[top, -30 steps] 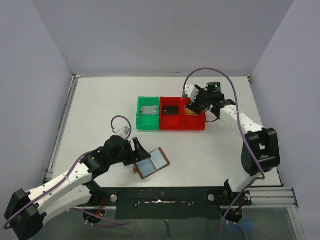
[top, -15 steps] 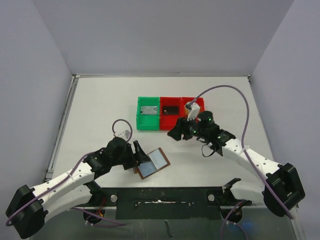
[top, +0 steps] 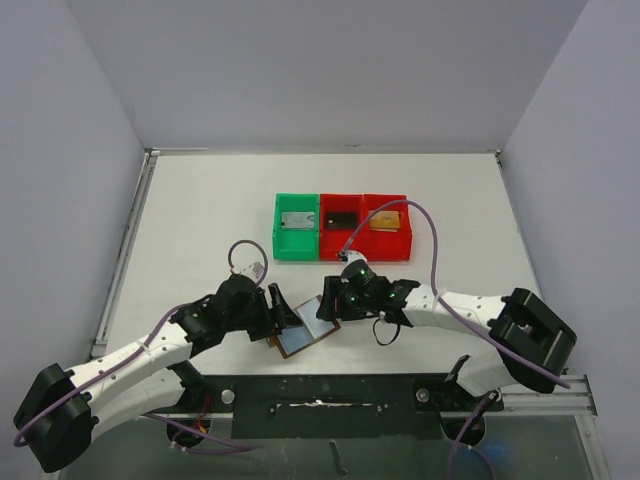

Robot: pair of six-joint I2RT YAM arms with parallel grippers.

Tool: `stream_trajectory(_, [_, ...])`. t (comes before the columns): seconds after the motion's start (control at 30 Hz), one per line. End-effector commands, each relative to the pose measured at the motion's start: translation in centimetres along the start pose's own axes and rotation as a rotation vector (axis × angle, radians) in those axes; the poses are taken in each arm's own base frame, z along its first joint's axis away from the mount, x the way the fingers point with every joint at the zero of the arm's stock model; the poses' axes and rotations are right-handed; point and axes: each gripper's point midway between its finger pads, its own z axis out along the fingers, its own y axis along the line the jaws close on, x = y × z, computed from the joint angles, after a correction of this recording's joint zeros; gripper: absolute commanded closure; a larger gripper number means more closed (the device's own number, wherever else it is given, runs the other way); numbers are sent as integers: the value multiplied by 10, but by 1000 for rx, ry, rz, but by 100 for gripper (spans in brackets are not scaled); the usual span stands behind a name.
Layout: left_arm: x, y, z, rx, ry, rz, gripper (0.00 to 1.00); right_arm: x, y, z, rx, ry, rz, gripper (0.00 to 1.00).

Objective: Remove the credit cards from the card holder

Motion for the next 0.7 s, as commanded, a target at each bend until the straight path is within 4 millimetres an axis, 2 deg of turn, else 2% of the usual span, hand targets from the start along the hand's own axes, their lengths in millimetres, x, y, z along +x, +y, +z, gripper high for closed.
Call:
stream_trajectory(0.0, [-2,-21,-3,75,-6,12,34,-11,16,12,-9,-17,14,48])
stream_trajectory(0.23, [4,-12,0,38,4,17,35,-5,11,21,32,17,-5,57])
stream_trajectory(0.3, [6,-3,1,4,9,19,36,-4,9,20,42,20,-4,62])
stream_trajectory(0.47, [14,24,8,-90,21,26,38,6,11,23,13,53,7,67])
stream_trajectory(0.67, [20,51,15,-179,23,35,43,7,28,23,-96,55,41,75])
